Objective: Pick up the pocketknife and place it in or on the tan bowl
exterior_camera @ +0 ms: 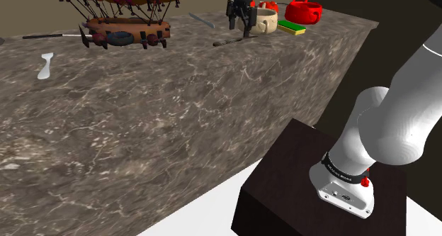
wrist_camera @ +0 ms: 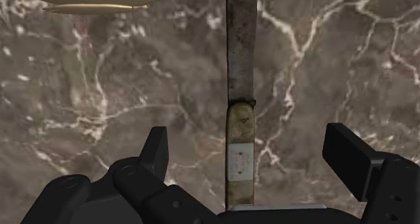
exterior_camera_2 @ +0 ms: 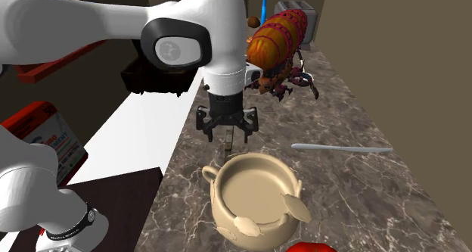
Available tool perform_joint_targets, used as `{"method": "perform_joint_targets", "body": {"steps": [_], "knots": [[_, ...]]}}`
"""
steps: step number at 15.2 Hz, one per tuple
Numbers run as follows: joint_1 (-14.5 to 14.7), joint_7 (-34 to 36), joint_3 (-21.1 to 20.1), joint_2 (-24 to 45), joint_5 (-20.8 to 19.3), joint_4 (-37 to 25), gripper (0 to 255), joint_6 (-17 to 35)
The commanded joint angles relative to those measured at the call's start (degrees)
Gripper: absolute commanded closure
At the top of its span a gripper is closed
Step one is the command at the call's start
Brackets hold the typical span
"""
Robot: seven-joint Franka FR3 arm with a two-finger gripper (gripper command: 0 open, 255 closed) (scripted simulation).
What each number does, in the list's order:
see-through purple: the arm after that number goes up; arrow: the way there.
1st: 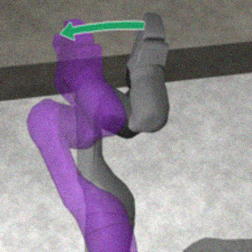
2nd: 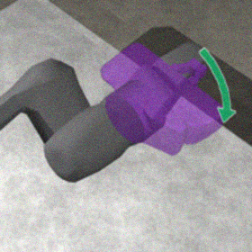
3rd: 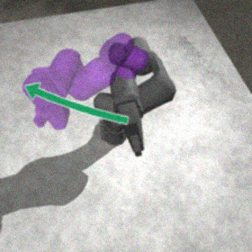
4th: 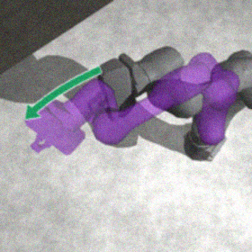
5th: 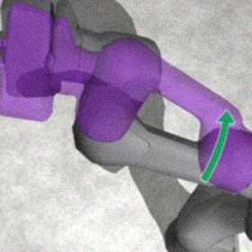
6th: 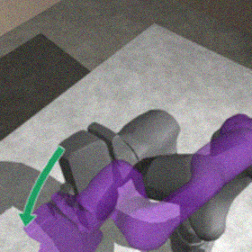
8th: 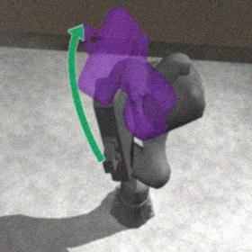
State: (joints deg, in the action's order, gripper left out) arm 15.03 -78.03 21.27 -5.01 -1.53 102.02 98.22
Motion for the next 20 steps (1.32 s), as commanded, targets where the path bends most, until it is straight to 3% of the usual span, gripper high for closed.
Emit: {"method": "perform_joint_targets", "body": {"steps": [1,11,12,20], "knots": [[0.02,-0.28,0.01,0.03,-0.01,1.36,0,1.42],[0.0,-0.26,0.02,-0.04,-0.05,3.42,0,3.41],[0.0,-0.26,0.02,-0.04,-0.05,3.42,255,3.41],[-0.07,-0.41,0.11,-0.04,-0.07,3.25,255,3.25]]}}
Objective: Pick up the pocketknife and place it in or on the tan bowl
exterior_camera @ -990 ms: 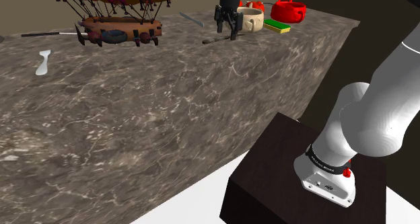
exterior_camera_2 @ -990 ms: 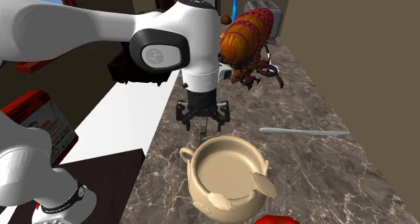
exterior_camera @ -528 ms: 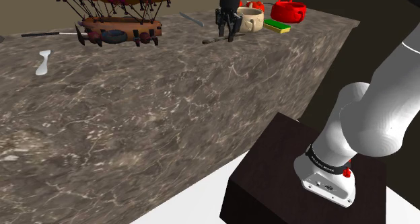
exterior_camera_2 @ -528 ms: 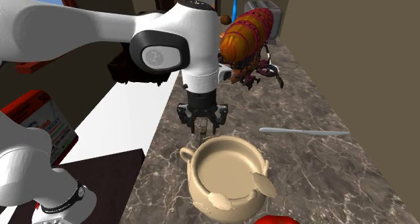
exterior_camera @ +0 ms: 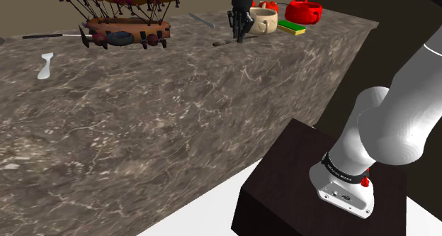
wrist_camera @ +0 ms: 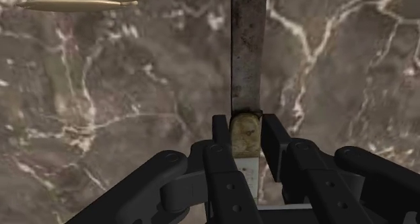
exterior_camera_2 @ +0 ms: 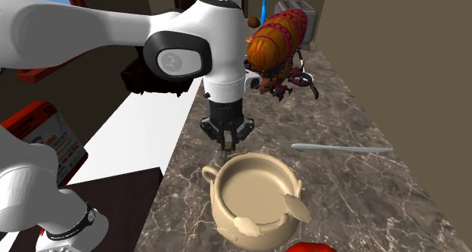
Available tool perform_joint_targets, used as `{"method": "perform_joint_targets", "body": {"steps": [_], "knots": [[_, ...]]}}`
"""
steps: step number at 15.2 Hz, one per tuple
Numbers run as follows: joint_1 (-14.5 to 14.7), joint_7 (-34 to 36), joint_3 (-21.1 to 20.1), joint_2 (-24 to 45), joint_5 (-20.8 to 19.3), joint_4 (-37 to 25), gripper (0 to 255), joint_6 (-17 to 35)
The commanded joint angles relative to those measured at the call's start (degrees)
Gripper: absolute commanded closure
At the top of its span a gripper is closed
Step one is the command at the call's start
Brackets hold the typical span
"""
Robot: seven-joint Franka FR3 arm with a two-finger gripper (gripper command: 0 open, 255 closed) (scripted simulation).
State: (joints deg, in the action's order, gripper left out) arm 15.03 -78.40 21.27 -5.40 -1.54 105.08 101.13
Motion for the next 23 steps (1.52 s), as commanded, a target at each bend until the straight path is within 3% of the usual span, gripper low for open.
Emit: {"method": "perform_joint_targets", "body": {"steps": [1,23], "knots": [[-0.01,0.12,0.01,0.35,-0.04,0.36,255,0.51],[-0.28,-1.01,0.51,4.62,1.55,-21.6,255,-17.46]]}}
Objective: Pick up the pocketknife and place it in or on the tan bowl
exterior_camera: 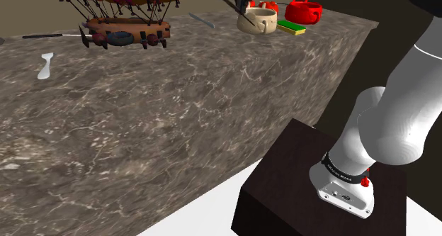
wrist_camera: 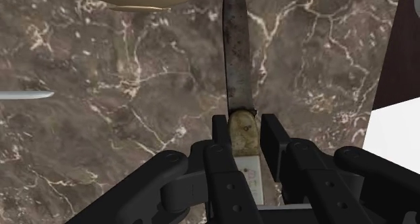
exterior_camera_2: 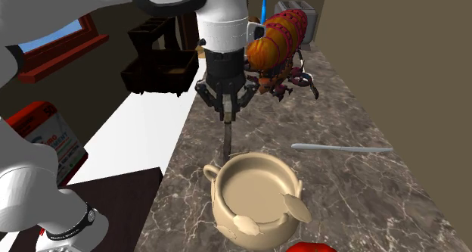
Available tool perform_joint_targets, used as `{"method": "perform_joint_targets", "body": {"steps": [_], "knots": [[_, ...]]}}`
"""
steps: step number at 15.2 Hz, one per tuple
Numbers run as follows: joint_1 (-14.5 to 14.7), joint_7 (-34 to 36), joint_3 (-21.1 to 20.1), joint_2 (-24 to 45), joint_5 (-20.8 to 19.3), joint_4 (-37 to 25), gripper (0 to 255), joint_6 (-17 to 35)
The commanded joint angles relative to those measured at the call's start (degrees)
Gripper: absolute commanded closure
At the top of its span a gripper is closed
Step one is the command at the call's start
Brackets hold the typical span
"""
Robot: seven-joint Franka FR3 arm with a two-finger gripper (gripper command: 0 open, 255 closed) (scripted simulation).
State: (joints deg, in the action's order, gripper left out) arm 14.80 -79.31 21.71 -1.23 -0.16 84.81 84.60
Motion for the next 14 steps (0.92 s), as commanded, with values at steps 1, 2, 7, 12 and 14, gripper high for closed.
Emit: {"method": "perform_joint_targets", "body": {"steps": [1,2,7,12,14], "knots": [[-0.11,-0.21,0.13,0.85,0.32,-2.6,255,-1.83],[-0.18,-0.32,0.2,1.29,0.48,-3.92,255,-2.74],[-0.69,-0.98,0.65,3.87,1.51,-11.12,255,-7.56],[-2.3,-3.15,1.81,6.98,2.93,-17.99,255,-11.6],[-4.48,-6.37,3.32,8.83,3.96,-20.41,255,-12.41]]}}
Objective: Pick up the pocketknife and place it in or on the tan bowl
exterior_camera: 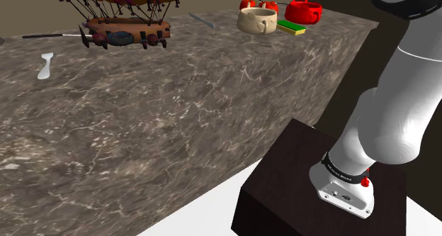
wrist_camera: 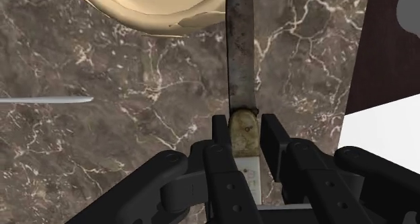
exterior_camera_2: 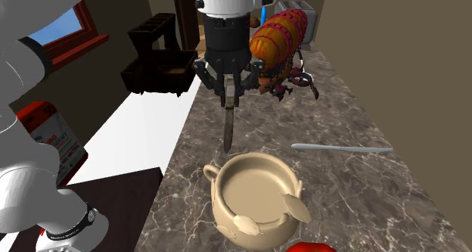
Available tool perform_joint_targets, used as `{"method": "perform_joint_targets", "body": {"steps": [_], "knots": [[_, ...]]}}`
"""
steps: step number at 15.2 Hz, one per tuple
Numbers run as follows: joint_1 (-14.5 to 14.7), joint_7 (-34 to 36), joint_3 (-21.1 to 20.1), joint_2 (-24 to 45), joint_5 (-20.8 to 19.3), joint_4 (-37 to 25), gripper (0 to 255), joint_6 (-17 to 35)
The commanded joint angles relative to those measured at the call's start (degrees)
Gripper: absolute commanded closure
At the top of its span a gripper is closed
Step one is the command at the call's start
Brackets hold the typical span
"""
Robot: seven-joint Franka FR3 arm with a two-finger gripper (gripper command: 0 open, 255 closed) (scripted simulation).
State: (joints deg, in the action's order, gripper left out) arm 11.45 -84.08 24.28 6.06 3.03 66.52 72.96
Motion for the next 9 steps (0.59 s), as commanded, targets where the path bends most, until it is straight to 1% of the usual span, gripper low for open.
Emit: {"method": "perform_joint_targets", "body": {"steps": [1,4,6,8,9], "knots": [[-2.32,-3.23,1.49,2.63,1.4,-3.56,255,-1.27],[-6.55,-8.12,3.48,6.65,3.8,-8.97,255,-3.19],[-10.07,-11.32,4.59,10.13,5.95,-13.88,255,-5.04],[-14.57,-14.33,5.39,14.65,8.8,-20.7,255,-7.76],[-17.55,-15.65,5.53,17.67,10.68,-25.6,255,-9.8]]}}
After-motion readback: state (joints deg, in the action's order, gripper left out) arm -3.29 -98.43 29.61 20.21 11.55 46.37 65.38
